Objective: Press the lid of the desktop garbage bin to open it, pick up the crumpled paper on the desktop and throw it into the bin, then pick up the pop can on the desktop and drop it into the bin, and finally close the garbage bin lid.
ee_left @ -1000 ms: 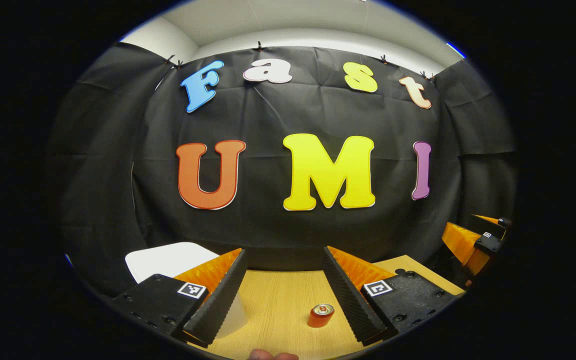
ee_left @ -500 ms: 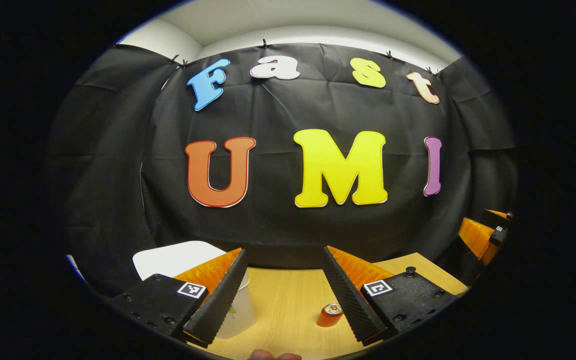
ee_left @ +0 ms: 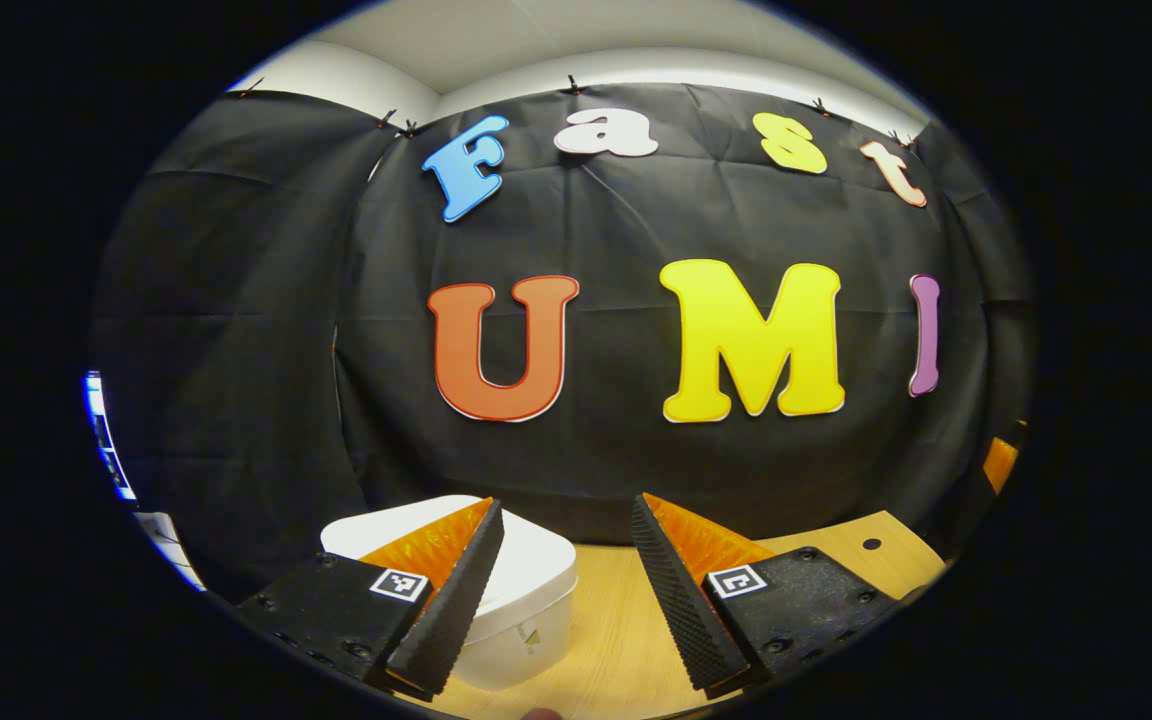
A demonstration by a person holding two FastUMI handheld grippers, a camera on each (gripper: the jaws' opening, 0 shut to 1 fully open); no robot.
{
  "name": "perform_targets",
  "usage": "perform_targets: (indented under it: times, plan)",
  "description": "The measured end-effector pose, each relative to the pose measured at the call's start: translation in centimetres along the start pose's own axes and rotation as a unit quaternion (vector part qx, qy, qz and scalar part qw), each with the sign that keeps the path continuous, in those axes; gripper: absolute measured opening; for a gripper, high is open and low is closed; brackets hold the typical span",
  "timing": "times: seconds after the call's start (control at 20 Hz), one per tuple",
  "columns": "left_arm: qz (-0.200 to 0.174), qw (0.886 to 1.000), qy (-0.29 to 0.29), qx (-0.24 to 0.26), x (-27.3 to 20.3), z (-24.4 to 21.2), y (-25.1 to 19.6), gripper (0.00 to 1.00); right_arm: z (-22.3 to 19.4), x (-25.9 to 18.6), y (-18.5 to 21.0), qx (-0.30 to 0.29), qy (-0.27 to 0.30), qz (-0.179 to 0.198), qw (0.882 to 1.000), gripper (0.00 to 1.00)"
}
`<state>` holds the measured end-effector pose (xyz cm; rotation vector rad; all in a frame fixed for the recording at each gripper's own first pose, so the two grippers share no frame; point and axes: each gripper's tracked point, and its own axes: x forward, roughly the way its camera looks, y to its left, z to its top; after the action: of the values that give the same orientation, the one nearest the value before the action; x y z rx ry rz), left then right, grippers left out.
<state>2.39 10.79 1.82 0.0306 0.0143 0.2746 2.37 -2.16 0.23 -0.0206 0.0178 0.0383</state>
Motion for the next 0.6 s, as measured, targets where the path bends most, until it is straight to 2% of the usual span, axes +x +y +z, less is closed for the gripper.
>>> perform_targets:
  times: [0.05, 0.1, 0.2, 0.25, 0.3, 0.35, 0.45, 0.6]
  plan:
    - [0.006, 1.0, 0.002, 0.0, 0.3, 0.1, 0.5, 0.9, 0.1, 0.1, 0.0, 0.0, 0.0, 0.0, 1.0, 0.96]
    - [0.013, 1.0, 0.004, -0.002, 0.6, 0.1, 1.1, 0.81, 0.2, 0.1, 0.0, 0.0, -0.001, 0.002, 1.0, 0.96]
    - [0.032, 0.999, 0.013, -0.005, 1.2, -0.3, 2.3, 0.75, 0.2, 0.1, 0.4, -0.001, -0.001, 0.007, 1.0, 0.94]
    - [0.04, 0.999, 0.02, -0.005, 1.6, -0.7, 2.9, 0.73, 0.1, 0.2, 0.5, -0.001, 0.0, 0.009, 1.0, 0.94]
    - [0.046, 0.998, 0.03, -0.007, 2.0, -1.3, 3.2, 0.76, 0.1, 0.2, 0.7, -0.002, 0.002, 0.011, 1.0, 0.94]
    - [0.05, 0.998, 0.04, -0.009, 2.4, -2.0, 3.6, 0.68, 0.0, 0.2, 0.8, -0.003, 0.003, 0.012, 1.0, 0.94]
    - [0.058, 0.996, 0.063, -0.012, 3.0, -3.5, 4.3, 0.62, 0.0, 0.2, 0.9, -0.006, 0.004, 0.013, 1.0, 0.96]
    - [0.067, 0.993, 0.094, -0.021, 3.5, -5.9, 5.3, 0.47, 0.1, 0.1, 1.4, -0.016, 0.002, 0.02, 1.0, 0.94]
